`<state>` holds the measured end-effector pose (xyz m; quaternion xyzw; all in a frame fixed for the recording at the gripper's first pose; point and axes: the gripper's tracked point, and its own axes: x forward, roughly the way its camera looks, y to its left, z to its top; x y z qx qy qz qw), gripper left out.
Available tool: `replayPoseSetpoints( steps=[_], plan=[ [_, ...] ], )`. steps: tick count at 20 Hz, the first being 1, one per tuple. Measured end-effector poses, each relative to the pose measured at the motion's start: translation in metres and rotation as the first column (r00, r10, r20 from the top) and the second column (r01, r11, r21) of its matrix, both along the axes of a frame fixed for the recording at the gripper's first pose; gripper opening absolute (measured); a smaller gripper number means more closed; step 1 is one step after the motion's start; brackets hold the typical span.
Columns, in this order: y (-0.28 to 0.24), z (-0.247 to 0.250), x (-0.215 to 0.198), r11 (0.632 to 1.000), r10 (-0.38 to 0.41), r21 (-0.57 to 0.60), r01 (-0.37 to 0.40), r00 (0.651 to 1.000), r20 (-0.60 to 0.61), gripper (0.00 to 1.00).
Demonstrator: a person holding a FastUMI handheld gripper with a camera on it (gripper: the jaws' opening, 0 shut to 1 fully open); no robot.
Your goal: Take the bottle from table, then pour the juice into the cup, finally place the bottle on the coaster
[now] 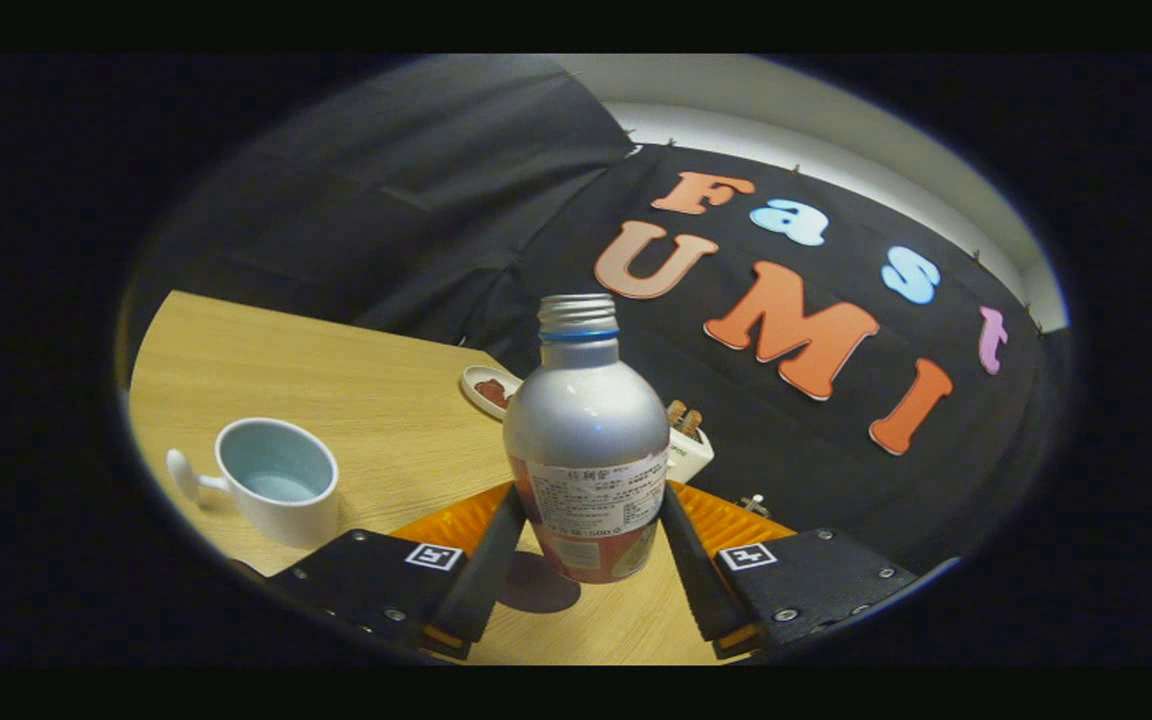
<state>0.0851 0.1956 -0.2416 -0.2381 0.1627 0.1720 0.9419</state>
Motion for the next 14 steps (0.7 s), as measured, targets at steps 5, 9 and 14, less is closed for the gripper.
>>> replayPoseSetpoints(
  steps=[5, 9, 14],
  plan=[
    [-0.014, -0.013, 0.011, 0.973, -0.092, 0.199, 0.113, 0.99, -0.109, 0.78],
    [-0.018, -0.037, 0.006, 0.952, -0.113, 0.261, 0.163, 0.974, -0.195, 0.78],
    [-0.023, -0.062, 0.002, 0.928, -0.136, 0.3, 0.222, 0.95, -0.282, 0.78]
  ],
)
